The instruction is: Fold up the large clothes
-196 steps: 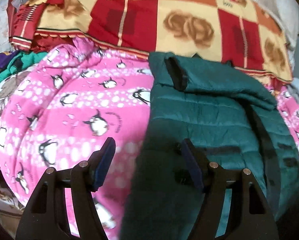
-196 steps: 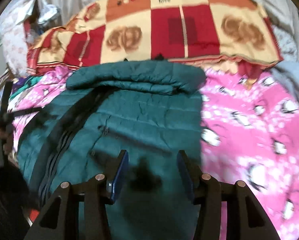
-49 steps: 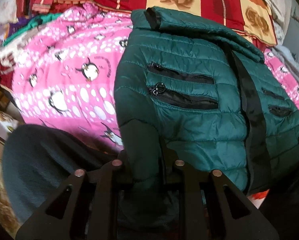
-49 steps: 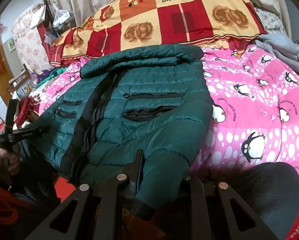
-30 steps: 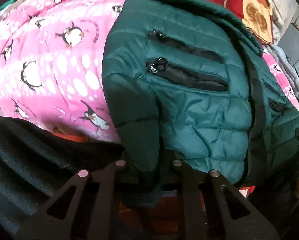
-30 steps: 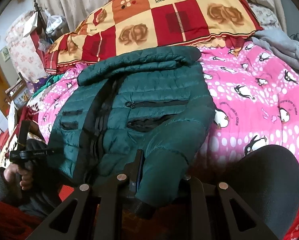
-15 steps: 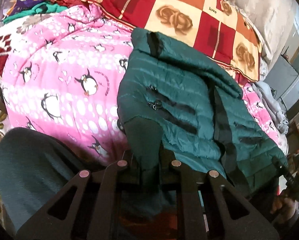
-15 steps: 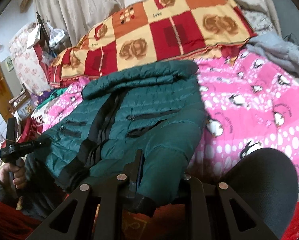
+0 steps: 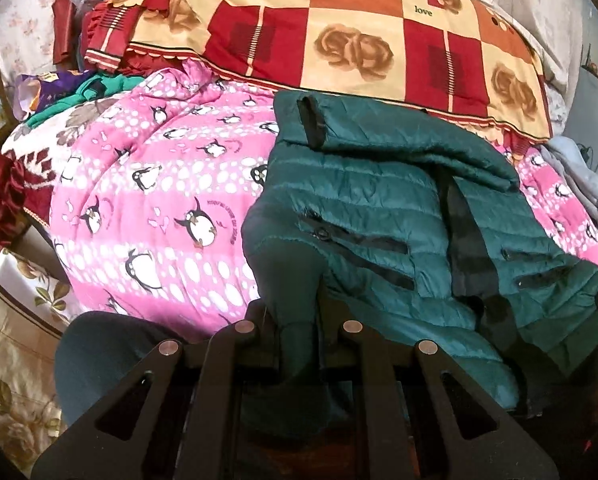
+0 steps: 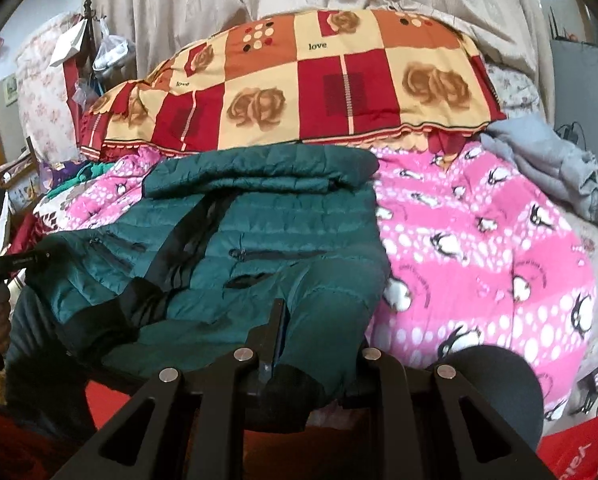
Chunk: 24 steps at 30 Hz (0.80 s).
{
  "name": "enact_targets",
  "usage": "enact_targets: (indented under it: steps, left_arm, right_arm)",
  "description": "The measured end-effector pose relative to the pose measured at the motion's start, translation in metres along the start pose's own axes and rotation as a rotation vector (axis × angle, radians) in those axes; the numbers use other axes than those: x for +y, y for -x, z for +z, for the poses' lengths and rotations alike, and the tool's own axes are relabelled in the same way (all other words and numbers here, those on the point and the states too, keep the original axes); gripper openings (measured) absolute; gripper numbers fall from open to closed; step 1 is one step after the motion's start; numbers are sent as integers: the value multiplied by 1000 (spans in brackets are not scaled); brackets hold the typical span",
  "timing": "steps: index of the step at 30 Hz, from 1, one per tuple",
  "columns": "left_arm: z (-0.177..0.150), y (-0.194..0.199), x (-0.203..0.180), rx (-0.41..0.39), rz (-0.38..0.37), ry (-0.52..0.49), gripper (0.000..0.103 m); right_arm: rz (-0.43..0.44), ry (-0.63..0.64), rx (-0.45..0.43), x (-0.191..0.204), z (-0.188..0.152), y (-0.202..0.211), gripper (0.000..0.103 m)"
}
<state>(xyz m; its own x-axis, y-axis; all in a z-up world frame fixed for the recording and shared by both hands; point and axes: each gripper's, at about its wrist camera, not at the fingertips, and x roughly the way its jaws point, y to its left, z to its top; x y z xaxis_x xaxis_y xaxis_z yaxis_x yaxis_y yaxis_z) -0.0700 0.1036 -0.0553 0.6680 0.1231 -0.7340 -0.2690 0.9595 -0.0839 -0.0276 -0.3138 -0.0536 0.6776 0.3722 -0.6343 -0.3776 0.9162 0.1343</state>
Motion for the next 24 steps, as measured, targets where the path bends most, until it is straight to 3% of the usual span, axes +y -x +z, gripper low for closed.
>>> enact_targets:
  steps: [11, 24]
  left_arm:
    - [39, -3, -3, -51, -5, 3, 11]
    - [90, -24, -5, -76, -39, 41, 11]
  right_arm:
    - [-35, 38, -50, -2, 41, -11, 17]
    - [-46, -9, -67, -17, 81, -30, 17]
